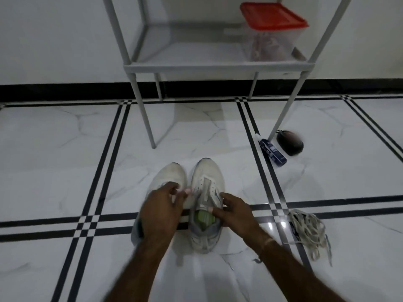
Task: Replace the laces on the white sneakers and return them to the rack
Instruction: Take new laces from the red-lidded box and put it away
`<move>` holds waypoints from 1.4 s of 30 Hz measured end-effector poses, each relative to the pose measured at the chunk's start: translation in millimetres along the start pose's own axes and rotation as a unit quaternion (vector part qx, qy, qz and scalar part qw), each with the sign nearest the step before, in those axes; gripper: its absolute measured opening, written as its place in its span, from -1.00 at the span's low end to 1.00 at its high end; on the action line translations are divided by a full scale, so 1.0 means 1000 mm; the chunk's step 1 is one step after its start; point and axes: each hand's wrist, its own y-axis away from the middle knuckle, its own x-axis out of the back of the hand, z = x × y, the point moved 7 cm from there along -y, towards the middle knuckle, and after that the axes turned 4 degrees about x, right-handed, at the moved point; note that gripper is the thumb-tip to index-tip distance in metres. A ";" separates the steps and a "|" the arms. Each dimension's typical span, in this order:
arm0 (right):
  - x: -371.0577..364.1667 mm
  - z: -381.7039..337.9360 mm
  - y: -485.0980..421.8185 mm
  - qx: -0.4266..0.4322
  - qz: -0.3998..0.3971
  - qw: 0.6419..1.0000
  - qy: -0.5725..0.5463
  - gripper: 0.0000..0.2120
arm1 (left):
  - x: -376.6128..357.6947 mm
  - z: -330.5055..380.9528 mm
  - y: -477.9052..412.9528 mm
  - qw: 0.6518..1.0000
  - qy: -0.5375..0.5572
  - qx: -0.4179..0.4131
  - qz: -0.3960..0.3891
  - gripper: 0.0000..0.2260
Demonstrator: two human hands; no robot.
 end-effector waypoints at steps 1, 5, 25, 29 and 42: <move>-0.004 0.000 -0.002 -0.002 0.001 1.000 -0.008 -0.61 | 0.015 -0.013 -0.001 0.998 -0.042 0.015 0.046 -0.53; -0.022 -0.001 -0.010 -0.005 -0.001 0.999 -0.038 -0.58 | 0.015 -0.082 -0.002 0.986 0.007 0.159 -0.051 -0.30; 0.043 -0.144 -0.007 0.175 0.053 0.981 0.059 -0.47 | 0.055 0.076 -0.029 0.972 0.219 -0.025 0.078 -0.55; 0.115 -0.227 -0.012 0.254 0.123 0.956 0.085 -0.47 | 0.066 0.183 -0.062 0.963 0.227 -0.129 0.060 -0.55; 0.270 -0.386 -0.097 0.280 0.292 0.886 0.227 -0.39 | 0.080 0.385 -0.187 0.942 0.322 -0.093 0.013 -0.34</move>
